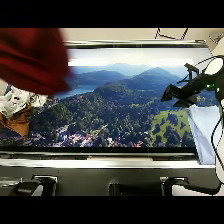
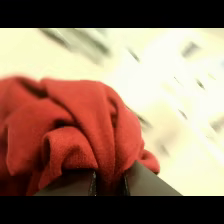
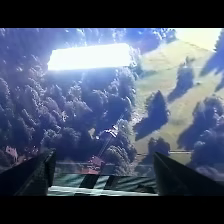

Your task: Fold the clothes and pants, and hang the long-sleeved shirts on hangers.

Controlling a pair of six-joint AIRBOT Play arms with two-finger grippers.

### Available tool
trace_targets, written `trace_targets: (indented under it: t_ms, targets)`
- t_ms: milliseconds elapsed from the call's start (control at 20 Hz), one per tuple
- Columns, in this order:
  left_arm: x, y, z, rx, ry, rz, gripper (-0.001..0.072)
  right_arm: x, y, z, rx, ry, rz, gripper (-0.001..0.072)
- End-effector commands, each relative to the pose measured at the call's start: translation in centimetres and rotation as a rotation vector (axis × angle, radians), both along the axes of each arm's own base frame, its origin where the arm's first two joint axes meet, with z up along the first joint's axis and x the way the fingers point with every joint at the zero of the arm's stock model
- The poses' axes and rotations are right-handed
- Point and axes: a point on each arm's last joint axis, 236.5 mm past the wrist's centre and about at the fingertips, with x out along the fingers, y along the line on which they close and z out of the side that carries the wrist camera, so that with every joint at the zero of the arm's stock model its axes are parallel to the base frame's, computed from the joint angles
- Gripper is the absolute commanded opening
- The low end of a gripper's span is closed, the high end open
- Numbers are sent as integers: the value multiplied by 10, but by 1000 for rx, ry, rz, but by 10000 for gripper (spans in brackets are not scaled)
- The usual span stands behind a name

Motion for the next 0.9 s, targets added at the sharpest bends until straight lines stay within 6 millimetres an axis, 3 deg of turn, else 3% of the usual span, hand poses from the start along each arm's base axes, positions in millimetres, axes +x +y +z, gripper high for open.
trace_targets:
  t_ms: [0, 100, 200, 300, 350, 400, 450, 500, 600, 750, 850]
  targets:
    - [6, -139, -110, 61, 261, -373, 24, -3, -15, 5, -71, -17, 10, 675]
    - [0, -195, -218, 172, 510, -498, 25, -7, -30, 11, -142, -38, 18, 676]
    - [-23, -229, -320, 260, 768, -583, 25, -13, -40, 14, -187, -27, 19, 676]
    - [-44, -245, -389, 314, 943, -624, 25, -19, -41, 13, -192, -5, 34, 676]
    - [-47, -249, -414, 329, 1009, -626, 26, -19, -41, 13, -192, -6, 39, 676]
    - [-46, -252, -428, 308, 1050, -627, 158, -19, -41, 13, -192, -7, 39, 676]
    - [-42, -255, -430, 275, 1068, -645, 661, -18, -41, 13, -193, -9, 41, 676]
    - [-33, -252, -421, 241, 1068, -663, 717, -18, -41, 13, -193, -9, 42, 676]
    - [-4, -228, -388, 258, 1002, -697, 714, -18, -38, 13, -180, -9, 43, 676]
    - [38, -162, -341, 282, 947, -669, 714, -29, -11, 1, -67, 36, 67, 676]
    - [51, -114, -345, 277, 1001, -601, 713, -50, 10, -25, 32, 127, 97, 678]
